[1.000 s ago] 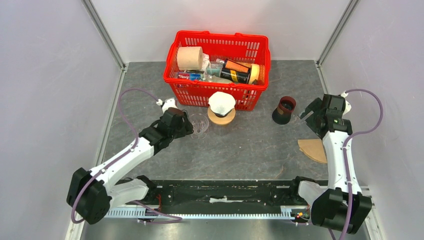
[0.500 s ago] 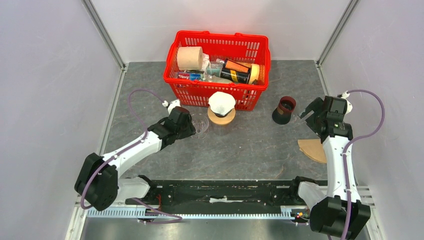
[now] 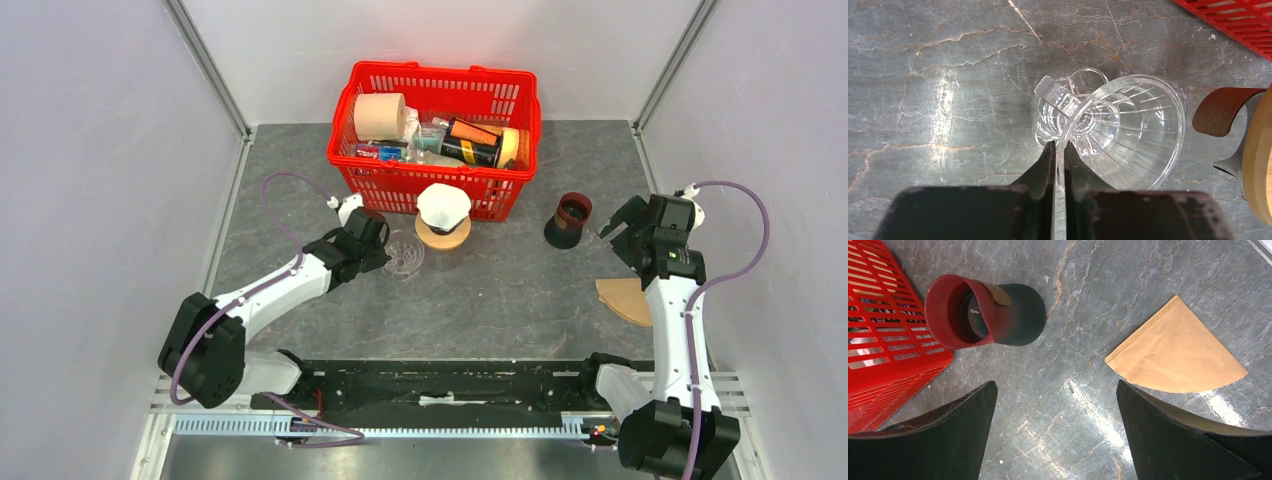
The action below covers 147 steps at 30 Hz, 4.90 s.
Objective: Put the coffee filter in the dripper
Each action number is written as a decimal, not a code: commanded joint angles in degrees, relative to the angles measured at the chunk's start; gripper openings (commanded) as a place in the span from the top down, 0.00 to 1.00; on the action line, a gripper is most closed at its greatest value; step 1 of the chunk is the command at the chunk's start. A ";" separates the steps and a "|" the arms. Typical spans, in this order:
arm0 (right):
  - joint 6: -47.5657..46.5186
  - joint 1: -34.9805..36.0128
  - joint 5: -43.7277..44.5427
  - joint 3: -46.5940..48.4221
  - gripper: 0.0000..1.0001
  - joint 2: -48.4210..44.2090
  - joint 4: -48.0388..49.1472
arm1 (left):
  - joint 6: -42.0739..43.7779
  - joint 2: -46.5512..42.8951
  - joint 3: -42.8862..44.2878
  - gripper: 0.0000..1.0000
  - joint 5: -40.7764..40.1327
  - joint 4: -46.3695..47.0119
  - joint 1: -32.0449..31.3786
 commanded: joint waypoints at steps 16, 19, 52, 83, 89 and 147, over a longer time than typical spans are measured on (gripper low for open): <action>-9.78 5.20 -17.53 1.96 0.03 -2.87 4.70 | 12.57 -30.76 2.31 0.98 41.67 -14.10 -0.40; -12.08 7.19 -23.84 3.06 0.03 -4.17 5.50 | 17.08 -28.78 5.96 0.98 50.72 -17.45 -2.10; -58.98 42.99 -74.31 1.65 0.11 -0.50 7.00 | 98.70 -2.69 27.46 0.98 73.37 -35.48 -15.04; -68.51 60.98 -60.31 9.29 0.87 9.18 -1.16 | 87.66 2.02 29.47 0.97 73.94 -29.28 -15.04; -67.88 60.99 -58.54 8.94 1.00 8.08 -0.93 | 82.66 -1.65 27.21 0.16 71.21 -23.69 -15.04; -38.04 40.87 37.15 -12.70 1.00 -4.29 59.86 | 13.63 -33.16 -2.87 0.03 -19.54 0.04 -6.61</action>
